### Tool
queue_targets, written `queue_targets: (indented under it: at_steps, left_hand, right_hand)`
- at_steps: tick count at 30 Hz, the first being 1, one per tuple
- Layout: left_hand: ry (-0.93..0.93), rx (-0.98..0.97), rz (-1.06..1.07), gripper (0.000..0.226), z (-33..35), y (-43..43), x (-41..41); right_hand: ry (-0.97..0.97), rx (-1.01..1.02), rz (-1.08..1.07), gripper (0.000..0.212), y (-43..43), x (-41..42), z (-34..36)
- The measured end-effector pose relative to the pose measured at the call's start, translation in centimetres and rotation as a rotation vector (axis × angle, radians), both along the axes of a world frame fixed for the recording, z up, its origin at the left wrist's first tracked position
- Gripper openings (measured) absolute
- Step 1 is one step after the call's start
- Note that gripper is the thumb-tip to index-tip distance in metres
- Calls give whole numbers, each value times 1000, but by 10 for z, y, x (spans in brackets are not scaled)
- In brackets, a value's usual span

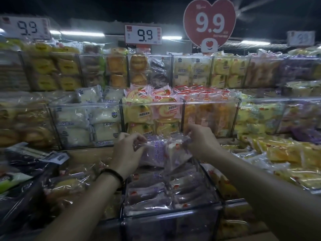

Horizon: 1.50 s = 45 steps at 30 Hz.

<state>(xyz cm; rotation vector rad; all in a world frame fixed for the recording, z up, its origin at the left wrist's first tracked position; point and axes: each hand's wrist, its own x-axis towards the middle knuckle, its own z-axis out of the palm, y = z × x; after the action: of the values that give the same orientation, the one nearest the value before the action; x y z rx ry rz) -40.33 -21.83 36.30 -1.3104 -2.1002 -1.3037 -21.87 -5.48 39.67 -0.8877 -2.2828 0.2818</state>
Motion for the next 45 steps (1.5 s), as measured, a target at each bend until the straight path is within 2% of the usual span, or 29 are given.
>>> queue_targets:
  at_steps: [2,5,9,13,15,19,21,23,26,29,32,34,38,40,45]
  left_hand:
    - [11,-40,-18,14,-5,1,2]
    - [15,-170,-40,25,-7,-7,-4]
    - [27,-447,-72,61,-2,-29,-11]
    - [72,-457,70,73,3,-36,1]
    - [120,-393,116,69,9,-35,15]
    - [338,-257,217,35,24,-37,52]
    - [322,-182,84,16,32,-41,75]
    - [182,-168,-129,7,38,-45,103]
    - [-5,-296,-378,7,33,-43,151]
    - [-76,-433,-581,9,16,-32,198]
    - [-77,-590,-693,16,-11,-13,241]
    - [-156,-690,-779,14,-39,3,266]
    - [-218,-922,-860,16,-109,37,304]
    - [-203,-1027,-895,20,-141,56,318]
    - [-240,-1206,-968,22,-215,104,347]
  right_hand:
    - [-97,-58,19,28,-1,0,-4]
    - [-182,-85,31,30,-5,-2,-15]
    - [-229,-44,-9,43,-8,1,-10]
    - [-230,-99,22,63,-13,9,-3]
    - [-209,-64,50,60,-19,18,3]
    - [-94,71,82,39,-30,46,9]
    - [-55,117,77,18,-36,66,14]
    - [-31,100,91,4,-44,91,19]
    - [-16,56,104,8,-53,134,16]
    - [-67,12,133,9,-65,177,1]
    - [-159,-19,152,14,-74,219,-25]
    - [-219,-71,118,22,-71,247,-51]
    - [-338,-267,82,13,-50,304,-119]
    - [-347,-367,30,8,-36,333,-156]
    - [-312,-588,-135,11,-5,386,-238]
